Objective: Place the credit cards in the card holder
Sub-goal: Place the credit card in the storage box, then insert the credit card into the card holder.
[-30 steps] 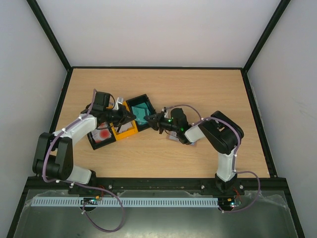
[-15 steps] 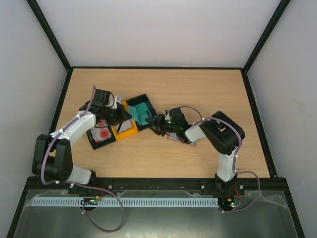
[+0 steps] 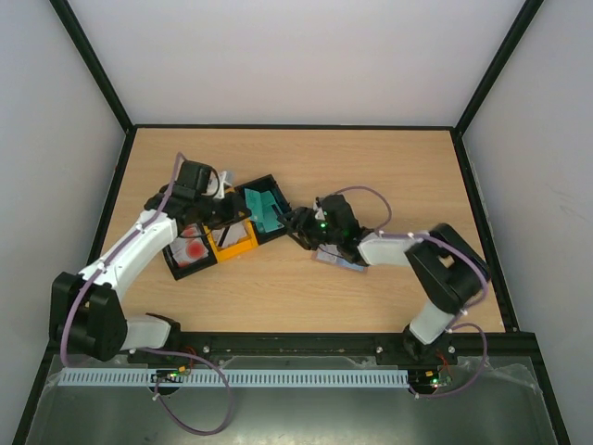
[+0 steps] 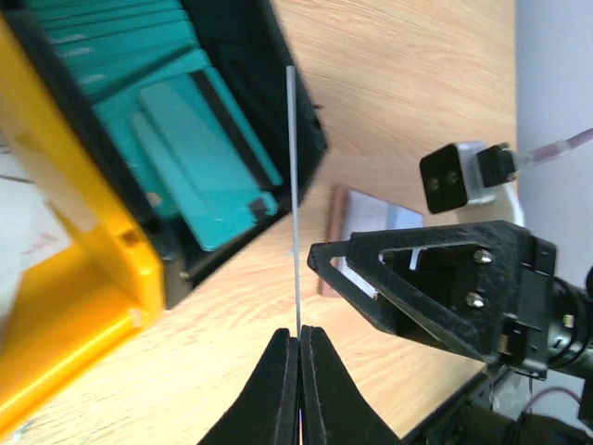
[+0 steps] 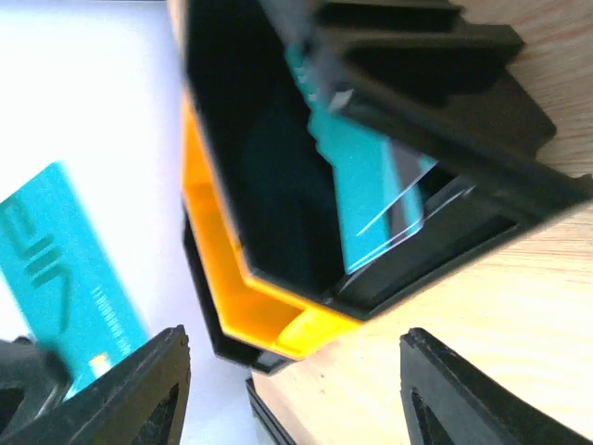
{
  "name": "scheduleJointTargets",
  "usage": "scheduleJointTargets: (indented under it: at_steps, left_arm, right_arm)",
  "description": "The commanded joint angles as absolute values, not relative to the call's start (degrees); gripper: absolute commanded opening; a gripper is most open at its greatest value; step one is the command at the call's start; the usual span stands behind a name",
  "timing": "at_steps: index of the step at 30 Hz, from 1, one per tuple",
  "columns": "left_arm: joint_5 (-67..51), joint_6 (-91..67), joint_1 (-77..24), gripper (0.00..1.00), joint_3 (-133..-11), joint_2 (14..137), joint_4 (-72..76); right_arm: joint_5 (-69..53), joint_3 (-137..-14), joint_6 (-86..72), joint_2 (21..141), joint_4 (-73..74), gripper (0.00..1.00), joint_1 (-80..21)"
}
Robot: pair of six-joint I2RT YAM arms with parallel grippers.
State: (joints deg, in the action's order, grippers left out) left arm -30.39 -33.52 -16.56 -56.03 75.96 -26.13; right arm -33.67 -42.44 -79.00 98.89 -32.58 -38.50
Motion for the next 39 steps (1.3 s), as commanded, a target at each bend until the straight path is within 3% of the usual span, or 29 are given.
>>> scheduleJointTargets:
  at_steps: [1, 13, 17, 22, 27, 30, 39]
  left_arm:
    - [-30.7, -32.0, -20.8, 0.02, -58.7, 73.9, -25.5]
    - [-31.4, -40.4, -37.0, 0.02, -58.7, 77.8, -10.0]
    - [-31.2, -42.2, -42.3, 0.02, -58.7, 79.6, -6.1]
    - [-27.4, -44.0, -46.5, 0.02, -58.1, 83.9, -5.4]
    - [-25.3, -44.7, -48.1, 0.02, -59.1, 90.7, -2.9]
    - [-25.3, -43.1, -48.8, 0.02, -61.8, 95.8, -2.6]
    - [-26.3, -40.0, -48.7, 0.02, -68.7, 107.8, -2.9]
  right_arm:
    - [-28.1, -39.0, -68.6, 86.6, -23.6, 0.64, -38.0]
    - [-23.6, -30.6, -53.3, 54.7, -1.6, 0.74, -33.0]
    - [-20.9, -29.7, -54.6, 47.8, 3.6, 0.74, -33.0]
    - [-7.0, -29.3, -56.1, 41.3, 17.1, 0.66, -33.0]
    - [6.7, -28.8, -54.1, 41.4, 29.5, 0.56, -33.0]
    - [12.1, -29.3, -53.1, 44.3, 32.7, 0.55, -33.0]
    - [5.6, -27.9, -49.7, 57.6, 26.3, 0.52, -33.0]
